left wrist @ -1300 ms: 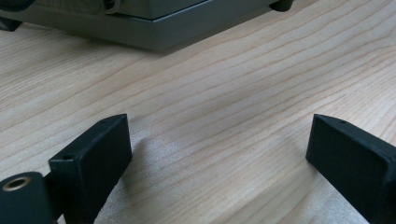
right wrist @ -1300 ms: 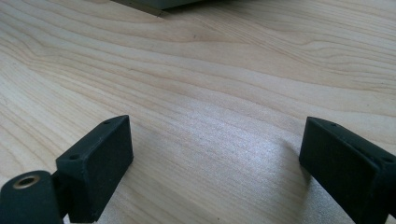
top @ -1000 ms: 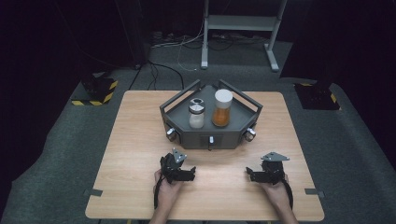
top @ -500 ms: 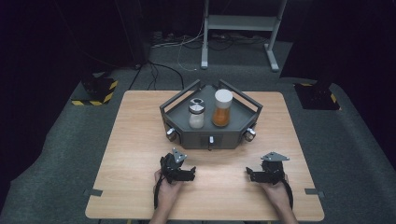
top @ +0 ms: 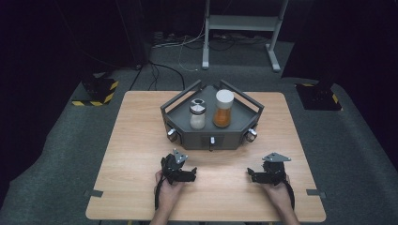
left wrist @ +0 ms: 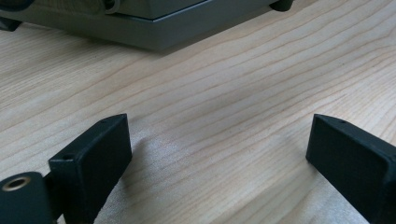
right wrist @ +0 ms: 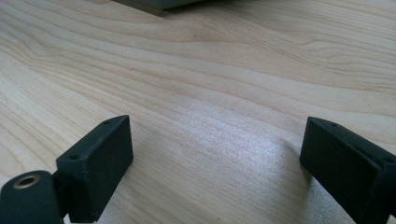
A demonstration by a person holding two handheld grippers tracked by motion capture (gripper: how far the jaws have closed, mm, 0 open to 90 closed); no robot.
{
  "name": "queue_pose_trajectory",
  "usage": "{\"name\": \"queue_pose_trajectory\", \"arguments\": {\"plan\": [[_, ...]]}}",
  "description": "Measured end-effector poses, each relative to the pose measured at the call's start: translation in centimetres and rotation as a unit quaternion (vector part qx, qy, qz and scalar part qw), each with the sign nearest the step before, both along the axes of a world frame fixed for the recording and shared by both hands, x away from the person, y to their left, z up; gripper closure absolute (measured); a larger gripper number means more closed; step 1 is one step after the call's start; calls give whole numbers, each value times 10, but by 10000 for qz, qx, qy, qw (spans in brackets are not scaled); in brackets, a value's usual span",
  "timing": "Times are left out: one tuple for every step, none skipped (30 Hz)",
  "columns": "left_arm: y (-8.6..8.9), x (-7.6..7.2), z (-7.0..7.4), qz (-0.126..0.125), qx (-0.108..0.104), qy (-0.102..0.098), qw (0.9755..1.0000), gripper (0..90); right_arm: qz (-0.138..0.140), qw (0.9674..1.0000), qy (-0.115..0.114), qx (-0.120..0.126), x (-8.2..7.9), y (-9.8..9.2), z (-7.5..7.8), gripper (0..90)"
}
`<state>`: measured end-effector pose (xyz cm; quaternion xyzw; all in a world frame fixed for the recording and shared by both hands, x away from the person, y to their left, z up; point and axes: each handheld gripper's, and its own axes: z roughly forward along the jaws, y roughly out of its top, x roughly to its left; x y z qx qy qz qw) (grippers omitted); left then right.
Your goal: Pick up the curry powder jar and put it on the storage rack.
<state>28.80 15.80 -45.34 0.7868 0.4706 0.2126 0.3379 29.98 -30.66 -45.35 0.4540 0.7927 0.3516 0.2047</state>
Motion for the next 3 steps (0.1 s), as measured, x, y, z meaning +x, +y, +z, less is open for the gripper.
{"name": "queue_pose_trajectory", "arguments": {"plan": [[0, 0, 0, -2, 3, -1, 10000, 68, -4, 10000, 4, 3, 0, 0, 0, 92], [0, 0, 0, 0, 0, 0, 10000, 68, -3, 10000, 4, 3, 0, 0, 0, 92], [0, 0, 0, 0, 0, 1, 10000, 68, -4, 10000, 4, 3, 0, 0, 0, 92]]}}
